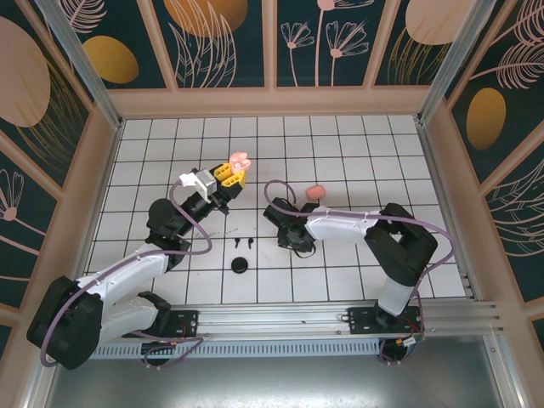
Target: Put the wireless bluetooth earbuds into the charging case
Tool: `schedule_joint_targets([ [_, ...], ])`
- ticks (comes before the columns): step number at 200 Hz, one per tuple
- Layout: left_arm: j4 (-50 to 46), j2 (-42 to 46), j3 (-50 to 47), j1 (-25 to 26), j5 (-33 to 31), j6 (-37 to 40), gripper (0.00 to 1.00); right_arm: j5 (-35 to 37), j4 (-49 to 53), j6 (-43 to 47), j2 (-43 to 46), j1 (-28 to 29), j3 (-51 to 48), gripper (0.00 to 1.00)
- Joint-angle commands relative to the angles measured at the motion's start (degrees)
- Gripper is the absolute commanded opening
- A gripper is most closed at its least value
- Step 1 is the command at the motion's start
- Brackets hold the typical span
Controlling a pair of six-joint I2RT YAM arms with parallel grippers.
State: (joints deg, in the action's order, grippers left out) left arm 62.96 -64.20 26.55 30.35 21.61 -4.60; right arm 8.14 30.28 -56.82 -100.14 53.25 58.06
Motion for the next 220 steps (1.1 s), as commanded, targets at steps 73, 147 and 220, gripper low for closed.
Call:
schedule_joint_targets([
  [73,0.6,0.5,0.6,0.2,0.8,0.3,0.00,1.2,0.0,1.2,-2.3,0.5,0.7,0.23],
  [147,-0.2,-0.2,1.8,0.2,1.6,-0.1,0.00,3.8,-0.4,1.0,5.5,0.5,-0.3,0.18],
  [220,-0.9,0.6,1.6,0.2,3.7,4.0,0.00,11.2,-0.1,9.3,20.8,-1.5,6.3,0.18],
])
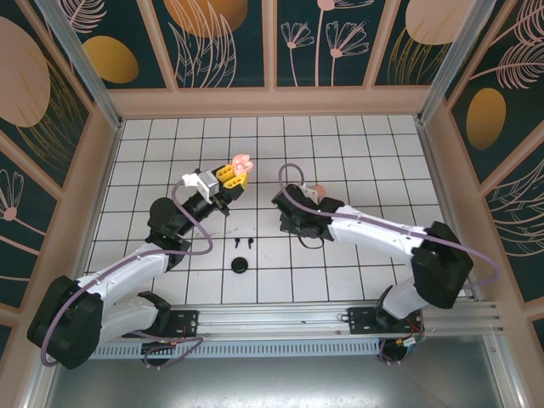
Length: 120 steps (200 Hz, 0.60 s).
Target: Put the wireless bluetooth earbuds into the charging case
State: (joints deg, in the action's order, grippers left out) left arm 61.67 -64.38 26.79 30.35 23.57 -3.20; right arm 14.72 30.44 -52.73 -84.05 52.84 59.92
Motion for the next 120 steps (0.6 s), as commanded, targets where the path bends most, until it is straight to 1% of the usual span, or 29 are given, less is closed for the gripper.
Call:
schedule_joint_targets([
  [1,0.4,0.8,1.3,0.2,1.7,2.7,0.00,4.6,-0.3,5.4,4.8,-1.1,4.6,0.18],
  [25,-1.3,1.2,1.7,0.2,2.5,4.7,0.00,6.0,-0.5,11.0,7.7,-2.1,10.6,0.18],
  [48,-3.0,1.2,2.4,0.2,3.7,6.4,0.00,6.4,-1.2,16.7,8.4,-2.6,17.7,0.18],
  [71,-3.5,0.9,2.8,0.2,5.6,7.7,0.00,4.9,-3.2,22.0,8.0,-2.6,23.6,0.18],
  [96,-3.7,0.4,3.5,0.2,7.3,9.2,0.00,1.7,-7.3,27.2,8.0,-2.1,26.2,0.18],
  [120,-3.7,-0.4,4.7,0.2,8.3,10.0,0.00,0.3,-10.7,31.4,8.4,-0.9,26.1,0.18],
])
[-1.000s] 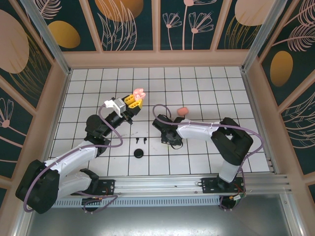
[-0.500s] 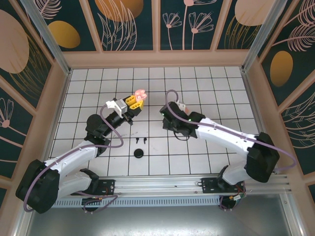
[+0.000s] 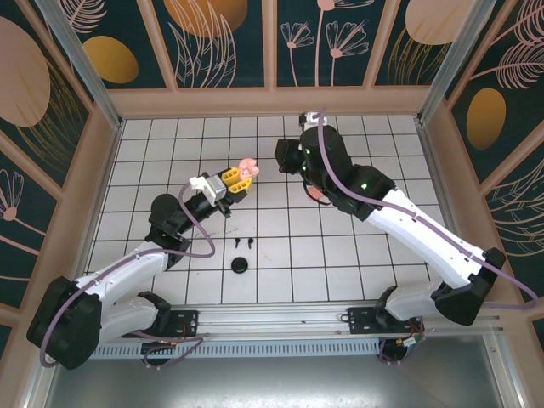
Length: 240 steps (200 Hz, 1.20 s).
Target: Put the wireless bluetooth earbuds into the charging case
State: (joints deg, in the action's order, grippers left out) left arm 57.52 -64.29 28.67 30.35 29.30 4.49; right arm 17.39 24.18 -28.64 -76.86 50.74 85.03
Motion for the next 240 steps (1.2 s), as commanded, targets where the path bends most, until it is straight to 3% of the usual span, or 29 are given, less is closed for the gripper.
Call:
schedule_joint_targets([
  [1,0.4,-0.5,2.8,0.2,2.5,2.2,0.00,-2.4,-4.6,7.5,1.2,1.2,0.9,0.18],
  [51,2.0,-3.0,5.2,0.2,3.1,1.4,0.00,-3.9,-12.1,11.5,4.2,3.9,-4.0,0.19],
  [116,5.9,-5.1,5.9,0.3,3.3,-0.6,0.00,-2.1,-14.8,11.0,4.6,5.2,-6.7,0.19],
  [240,4.7,-5.1,7.2,0.4,3.6,-0.7,0.00,-2.7,-17.9,9.2,2.4,5.2,-7.6,0.19],
])
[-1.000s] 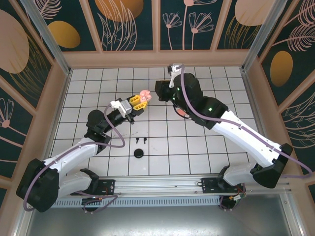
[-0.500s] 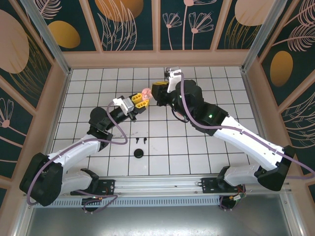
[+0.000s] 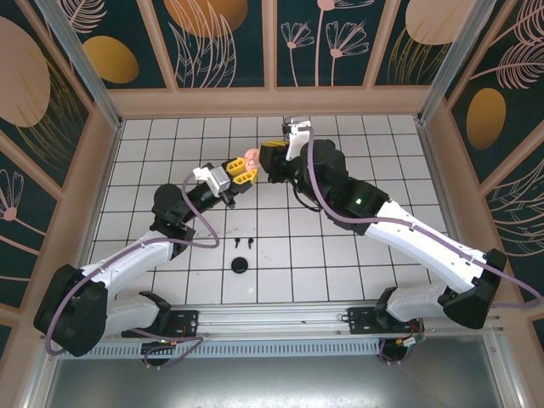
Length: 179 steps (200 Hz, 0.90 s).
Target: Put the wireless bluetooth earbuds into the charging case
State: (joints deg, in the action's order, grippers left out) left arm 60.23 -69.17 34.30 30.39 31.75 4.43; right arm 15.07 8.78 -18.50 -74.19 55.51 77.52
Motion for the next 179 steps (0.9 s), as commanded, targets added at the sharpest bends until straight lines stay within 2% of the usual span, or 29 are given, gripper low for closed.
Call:
schedule_joint_targets([
  [1,2.0,-0.2,1.6,0.3,1.2,-0.7,0.00,-0.4,-2.4,-1.0,-0.2,0.5,-0.1,0.19],
  [179,1.4,-0.1,2.3,0.7,1.2,-0.9,0.00,-0.3,-1.7,-1.1,-2.0,1.6,-2.3,0.18],
])
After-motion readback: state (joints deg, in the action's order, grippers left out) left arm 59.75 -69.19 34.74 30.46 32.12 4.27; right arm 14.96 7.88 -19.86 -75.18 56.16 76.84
